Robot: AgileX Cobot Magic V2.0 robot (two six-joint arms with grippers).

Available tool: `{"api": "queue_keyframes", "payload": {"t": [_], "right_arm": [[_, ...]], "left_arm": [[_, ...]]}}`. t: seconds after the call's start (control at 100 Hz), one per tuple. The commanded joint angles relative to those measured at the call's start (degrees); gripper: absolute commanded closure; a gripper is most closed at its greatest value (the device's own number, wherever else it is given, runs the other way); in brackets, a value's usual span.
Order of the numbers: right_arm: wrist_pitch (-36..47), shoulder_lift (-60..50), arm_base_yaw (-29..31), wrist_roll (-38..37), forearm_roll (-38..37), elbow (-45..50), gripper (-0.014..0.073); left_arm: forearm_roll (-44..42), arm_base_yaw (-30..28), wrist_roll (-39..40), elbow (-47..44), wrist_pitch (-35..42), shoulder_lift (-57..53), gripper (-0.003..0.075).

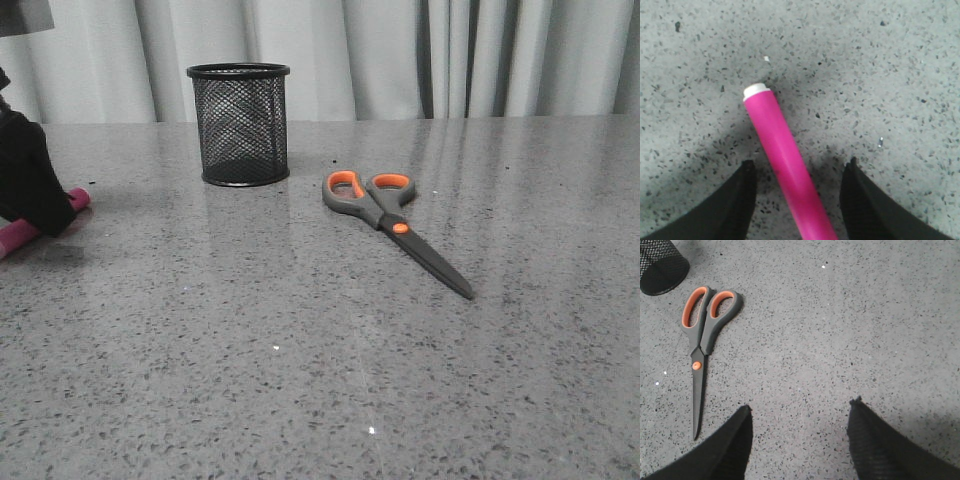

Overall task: Put pen and scissors into bin
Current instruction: 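Close the left gripper on the pink marker and lift it, then carry the marker over the mesh cup and drop it in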

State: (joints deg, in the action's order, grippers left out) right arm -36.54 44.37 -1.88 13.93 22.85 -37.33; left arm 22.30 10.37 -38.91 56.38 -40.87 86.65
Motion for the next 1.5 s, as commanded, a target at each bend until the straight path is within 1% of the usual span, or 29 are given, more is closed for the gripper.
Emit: {"api": "queue_keyframes", "payload": {"t": [0.0,0.06,0.11,0.16,0.19,0.21,0.23,0.42,0.5,0.59,0.66,0.8,0.85,0.9,1.08,1.25,1.33,1.49], "right_arm": [[3.5,0.1,0.3,0.8,1.0,-2.1,0.0214],[3.6,0.1,0.3,0.8,1.0,-2.1,0.0214],[3.6,0.1,0.3,0.8,1.0,-2.1,0.0214],[3.6,0.1,0.3,0.8,1.0,-2.1,0.0214],[3.6,0.1,0.3,0.8,1.0,-2.1,0.0214],[3.6,0.1,0.3,0.8,1.0,-2.1,0.0214],[3.6,0.1,0.3,0.8,1.0,-2.1,0.0214],[3.5,0.1,0.3,0.8,1.0,-2.1,0.0214],[3.5,0.1,0.3,0.8,1.0,-2.1,0.0214],[3.5,0.1,0.3,0.8,1.0,-2.1,0.0214],[3.5,0.1,0.3,0.8,1.0,-2.1,0.0214],[3.5,0.1,0.3,0.8,1.0,-2.1,0.0214],[3.5,0.1,0.3,0.8,1.0,-2.1,0.0214],[3.5,0.1,0.3,0.8,1.0,-2.1,0.0214],[3.5,0.1,0.3,0.8,1.0,-2.1,0.0214],[3.3,0.1,0.3,0.8,1.0,-2.1,0.0214],[3.1,0.1,0.3,0.8,1.0,-2.1,0.0214],[3.1,0.1,0.3,0.8,1.0,-2.1,0.0214]], "left_arm": [[1.0,0.5,0.7,1.6,1.4,-0.7,0.0386],[1.0,0.5,0.7,1.6,1.0,-0.5,0.0427],[1.0,0.5,0.7,1.6,0.7,-0.4,0.0492],[1.0,0.5,0.7,1.6,0.3,-0.4,0.0581],[1.0,0.5,0.7,1.6,0.0,-0.4,0.0655],[1.0,0.5,0.7,1.6,-0.3,-0.4,0.0687],[1.0,0.5,0.7,1.6,-0.5,-0.4,0.0742],[1.2,0.5,0.6,2.4,-0.8,-1.5,0.074],[2.9,0.6,0.4,3.7,0.9,-3.7,0.074],[5.2,1.6,-0.2,6.1,4.6,-6.8,0.0739],[9.0,2.8,-2.7,8.4,8.4,-9.1,0.0739],[21.3,6.2,-10.4,12.6,17.3,-10.3,0.0739],[24.3,7.8,-12.4,13.7,21.3,-9.3,0.0739],[25.2,9.1,-13.3,14.8,25.1,-7.8,0.0739],[26.0,13.0,-13.3,20.2,29.0,-0.3,0.0739],[26.0,15.4,-13.3,23.0,38.7,6.6,0.0739],[26.0,16.0,-13.3,24.0,40.9,8.7,0.0739],[26.0,16.1,-13.3,26.4,40.9,12.1,0.0739]]}}
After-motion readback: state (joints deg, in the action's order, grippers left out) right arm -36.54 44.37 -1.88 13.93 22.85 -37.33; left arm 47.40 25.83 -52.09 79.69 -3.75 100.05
